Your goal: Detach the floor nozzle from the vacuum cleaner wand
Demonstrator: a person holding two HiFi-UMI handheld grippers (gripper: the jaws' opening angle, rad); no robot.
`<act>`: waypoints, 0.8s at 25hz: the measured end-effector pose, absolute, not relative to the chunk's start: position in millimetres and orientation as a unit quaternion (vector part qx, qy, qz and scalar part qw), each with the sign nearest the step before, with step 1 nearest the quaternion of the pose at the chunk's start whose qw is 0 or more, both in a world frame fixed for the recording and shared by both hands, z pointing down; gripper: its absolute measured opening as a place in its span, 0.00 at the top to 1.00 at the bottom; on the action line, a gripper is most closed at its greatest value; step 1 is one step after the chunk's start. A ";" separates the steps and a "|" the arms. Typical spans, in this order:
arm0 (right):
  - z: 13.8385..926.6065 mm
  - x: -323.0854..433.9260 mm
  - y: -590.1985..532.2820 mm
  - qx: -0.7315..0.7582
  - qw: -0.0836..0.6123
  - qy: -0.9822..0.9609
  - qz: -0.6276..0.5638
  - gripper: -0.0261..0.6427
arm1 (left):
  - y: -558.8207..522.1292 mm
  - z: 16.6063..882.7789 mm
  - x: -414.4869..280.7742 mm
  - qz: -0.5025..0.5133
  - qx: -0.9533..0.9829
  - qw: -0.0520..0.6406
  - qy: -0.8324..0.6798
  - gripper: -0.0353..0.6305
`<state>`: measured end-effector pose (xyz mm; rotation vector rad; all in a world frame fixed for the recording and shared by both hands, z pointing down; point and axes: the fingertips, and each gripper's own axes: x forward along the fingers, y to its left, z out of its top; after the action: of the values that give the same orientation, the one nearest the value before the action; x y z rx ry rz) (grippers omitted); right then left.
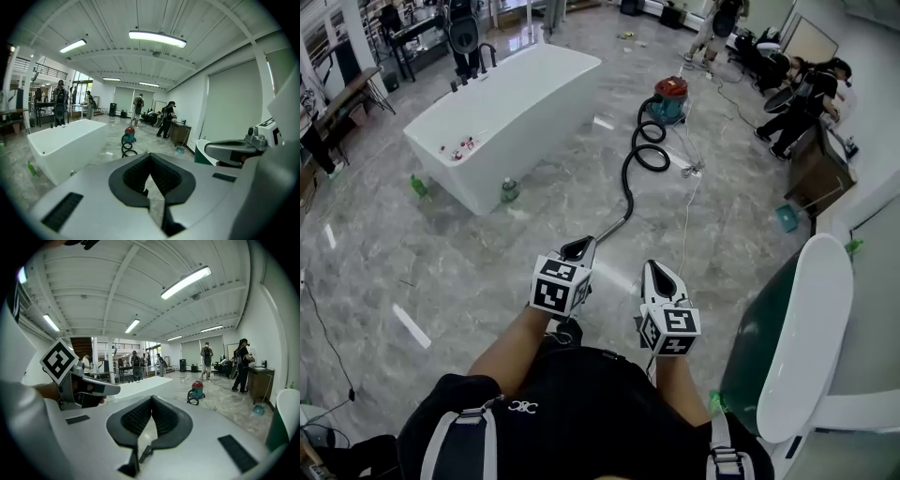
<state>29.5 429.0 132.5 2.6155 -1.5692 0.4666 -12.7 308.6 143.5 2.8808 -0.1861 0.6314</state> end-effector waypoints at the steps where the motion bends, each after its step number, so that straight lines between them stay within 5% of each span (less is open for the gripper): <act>1: 132.1 38.3 419.8 0.848 0.030 -0.506 0.152 0.94 | 299.6 144.9 -3.5 0.214 0.970 0.095 -0.059 0.93; 20: 117.0 146.7 240.7 0.855 0.089 -0.486 0.158 0.94 | 118.4 157.9 114.4 0.207 0.964 0.167 -0.018 0.93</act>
<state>146.7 240.7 117.0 2.5435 -1.4450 0.4696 114.4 118.4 157.9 2.7428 -0.0500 0.5891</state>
